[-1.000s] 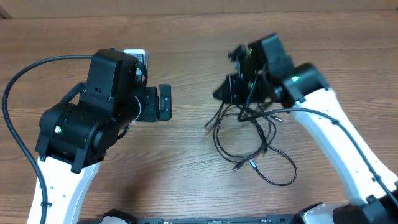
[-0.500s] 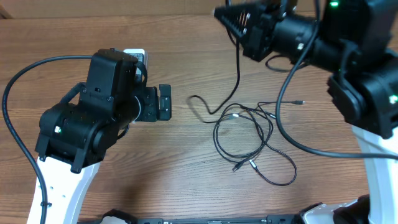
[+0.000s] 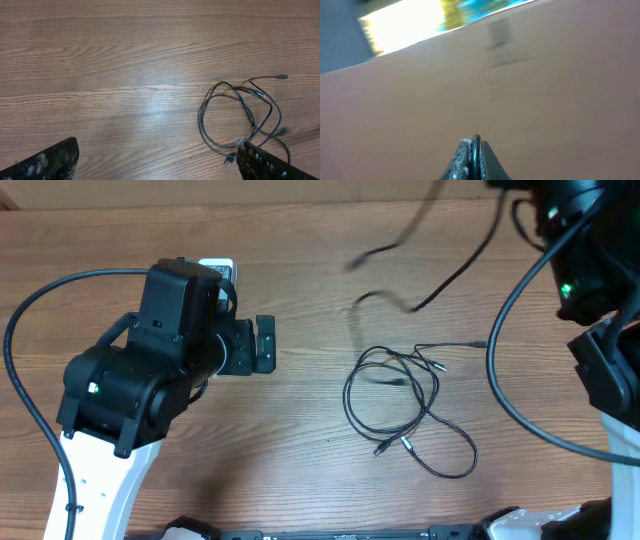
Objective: Untangle cables
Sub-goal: 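Bring the right gripper back down toward the cable pile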
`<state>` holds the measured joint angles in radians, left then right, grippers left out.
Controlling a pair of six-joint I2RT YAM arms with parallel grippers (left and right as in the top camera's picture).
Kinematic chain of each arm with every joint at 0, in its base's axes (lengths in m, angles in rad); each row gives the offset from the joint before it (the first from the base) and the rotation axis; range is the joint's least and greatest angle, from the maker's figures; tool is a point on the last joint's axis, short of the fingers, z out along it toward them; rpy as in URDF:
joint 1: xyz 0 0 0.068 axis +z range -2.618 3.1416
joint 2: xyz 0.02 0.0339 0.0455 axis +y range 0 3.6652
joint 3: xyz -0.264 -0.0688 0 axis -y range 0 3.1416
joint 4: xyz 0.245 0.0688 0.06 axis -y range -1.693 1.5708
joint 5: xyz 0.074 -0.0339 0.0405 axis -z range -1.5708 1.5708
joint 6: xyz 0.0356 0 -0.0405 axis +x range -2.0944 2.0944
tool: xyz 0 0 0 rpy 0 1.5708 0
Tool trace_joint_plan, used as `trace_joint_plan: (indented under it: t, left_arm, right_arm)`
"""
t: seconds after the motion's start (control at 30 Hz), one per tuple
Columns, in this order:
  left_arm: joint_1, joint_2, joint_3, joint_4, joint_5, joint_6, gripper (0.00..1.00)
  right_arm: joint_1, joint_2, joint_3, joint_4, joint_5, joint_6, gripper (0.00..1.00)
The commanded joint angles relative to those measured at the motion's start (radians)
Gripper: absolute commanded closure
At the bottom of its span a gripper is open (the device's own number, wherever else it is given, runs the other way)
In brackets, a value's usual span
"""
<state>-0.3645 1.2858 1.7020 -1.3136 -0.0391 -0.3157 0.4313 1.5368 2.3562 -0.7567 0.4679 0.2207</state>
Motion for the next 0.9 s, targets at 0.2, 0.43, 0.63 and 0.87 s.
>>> trace_joint_plan:
  t: [0.2,0.43,0.63,0.87]
  left_arm:
    - [0.005,0.003,0.022,0.002,-0.009,-0.003,0.00]
    - [0.005,0.003,0.022,0.002,-0.010,-0.003,0.00]
    - [0.005,0.003,0.022,0.002,-0.010,-0.003,0.00]
    - [0.005,0.003,0.022,0.002,-0.010,-0.003,0.00]
  right_arm:
    - [-0.341,0.011,0.020,-0.034,0.734,-0.008,0.96]
    - [-0.702,0.025,0.019,-0.311,0.481,0.217,0.96]
    - [-1.031,0.096,0.019,-0.645,0.180,0.659,0.96]
    - [-1.299,0.253,0.019,-0.747,-0.200,0.707,0.96]
